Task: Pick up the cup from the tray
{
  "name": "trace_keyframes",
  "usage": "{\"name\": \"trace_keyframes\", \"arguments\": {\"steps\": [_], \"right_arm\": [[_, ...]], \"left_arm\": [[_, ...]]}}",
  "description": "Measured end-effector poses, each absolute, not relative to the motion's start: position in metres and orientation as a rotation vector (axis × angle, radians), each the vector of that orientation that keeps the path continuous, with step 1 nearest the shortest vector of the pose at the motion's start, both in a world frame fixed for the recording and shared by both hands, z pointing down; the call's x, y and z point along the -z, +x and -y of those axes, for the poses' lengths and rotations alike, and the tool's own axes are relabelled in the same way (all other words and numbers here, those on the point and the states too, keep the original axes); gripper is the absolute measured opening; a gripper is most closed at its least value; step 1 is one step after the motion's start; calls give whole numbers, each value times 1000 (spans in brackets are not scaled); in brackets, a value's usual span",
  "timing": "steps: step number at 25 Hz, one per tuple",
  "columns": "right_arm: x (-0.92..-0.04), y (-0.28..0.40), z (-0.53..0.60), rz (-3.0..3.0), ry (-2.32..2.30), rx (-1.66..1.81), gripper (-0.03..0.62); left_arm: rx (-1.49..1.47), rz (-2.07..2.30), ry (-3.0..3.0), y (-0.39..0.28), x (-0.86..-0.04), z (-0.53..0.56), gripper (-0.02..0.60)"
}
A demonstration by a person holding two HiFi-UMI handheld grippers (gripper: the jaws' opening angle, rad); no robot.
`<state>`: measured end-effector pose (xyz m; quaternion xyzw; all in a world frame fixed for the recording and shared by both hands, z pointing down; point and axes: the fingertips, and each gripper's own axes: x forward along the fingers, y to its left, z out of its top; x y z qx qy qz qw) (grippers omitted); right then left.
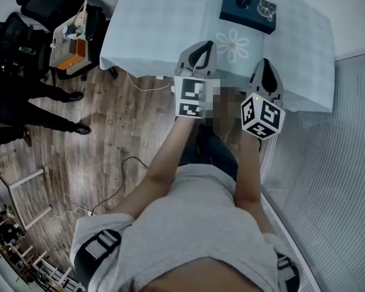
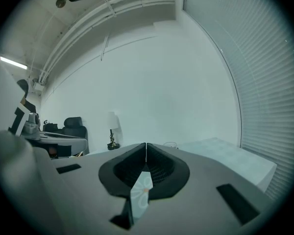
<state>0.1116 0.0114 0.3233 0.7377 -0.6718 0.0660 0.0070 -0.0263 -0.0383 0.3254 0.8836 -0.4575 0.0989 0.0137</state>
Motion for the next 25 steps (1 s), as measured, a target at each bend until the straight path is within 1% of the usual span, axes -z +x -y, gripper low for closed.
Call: {"name": "trace_keyframes", "arguments": {"steps": [8, 16, 25], "right_arm": [[-333, 152, 41, 2101, 2294, -234, 8], [-350, 171, 78, 2076, 2286, -295, 9], [-356, 200, 148, 2030, 2302, -328, 9]], "left_arm": [[-324, 1436, 2722, 8, -335, 87, 7], [-353, 1405, 2707, 28, -349, 129, 7], [-358, 1335, 2708, 54, -356, 207, 6]]}}
